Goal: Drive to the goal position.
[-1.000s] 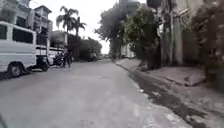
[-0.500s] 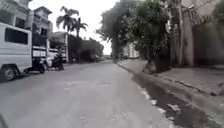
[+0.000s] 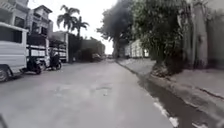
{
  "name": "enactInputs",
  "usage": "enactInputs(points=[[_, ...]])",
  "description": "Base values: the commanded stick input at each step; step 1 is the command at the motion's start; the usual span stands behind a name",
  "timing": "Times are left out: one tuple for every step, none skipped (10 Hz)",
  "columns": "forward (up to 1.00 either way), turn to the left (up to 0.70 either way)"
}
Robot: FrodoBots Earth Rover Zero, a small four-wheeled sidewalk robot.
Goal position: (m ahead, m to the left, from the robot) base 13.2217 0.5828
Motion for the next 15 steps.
enactInputs(points=[[1.0, 0.0], [1.0, 0.0], [1.0, 0.0], [1.0, 0.0], [1.0, 0.0], [1.0, 0.0], [1.0, 0.0], [1.0, 0.0], [1.0, 0.0], [1.0, 0.0], [1.0, 0.0], [1.0, 0.0], [1.0, 0.0], [1.0, 0.0], [1.0, 0.0]])
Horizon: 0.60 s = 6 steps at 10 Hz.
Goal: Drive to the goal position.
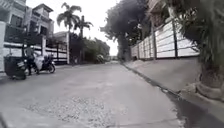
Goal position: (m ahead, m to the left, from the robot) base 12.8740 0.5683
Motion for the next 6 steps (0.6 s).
enactInputs(points=[[1.0, 0.0], [1.0, 0.0], [1.0, 0.0], [1.0, 0.0], [1.0, 0.0], [1.0, 0.0]])
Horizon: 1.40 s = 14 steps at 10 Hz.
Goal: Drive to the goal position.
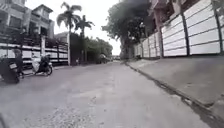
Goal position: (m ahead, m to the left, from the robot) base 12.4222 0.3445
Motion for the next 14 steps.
enactInputs(points=[[1.0, 0.0], [1.0, 0.0], [1.0, 0.0], [1.0, 0.0], [1.0, 0.0], [1.0, 0.0], [1.0, 0.0], [1.0, 0.0], [1.0, 0.0], [1.0, -0.14], [1.0, -0.4], [1.0, -0.4], [1.0, -0.4], [1.0, -0.26]])
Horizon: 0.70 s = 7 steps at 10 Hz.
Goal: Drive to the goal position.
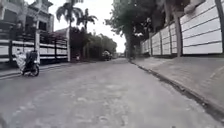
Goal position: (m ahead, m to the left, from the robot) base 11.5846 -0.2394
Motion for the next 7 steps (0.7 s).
enactInputs(points=[[1.0, 0.0], [1.0, 0.0], [1.0, 0.0], [1.0, 0.0], [1.0, 0.0], [1.0, 0.0], [1.0, 0.0]])
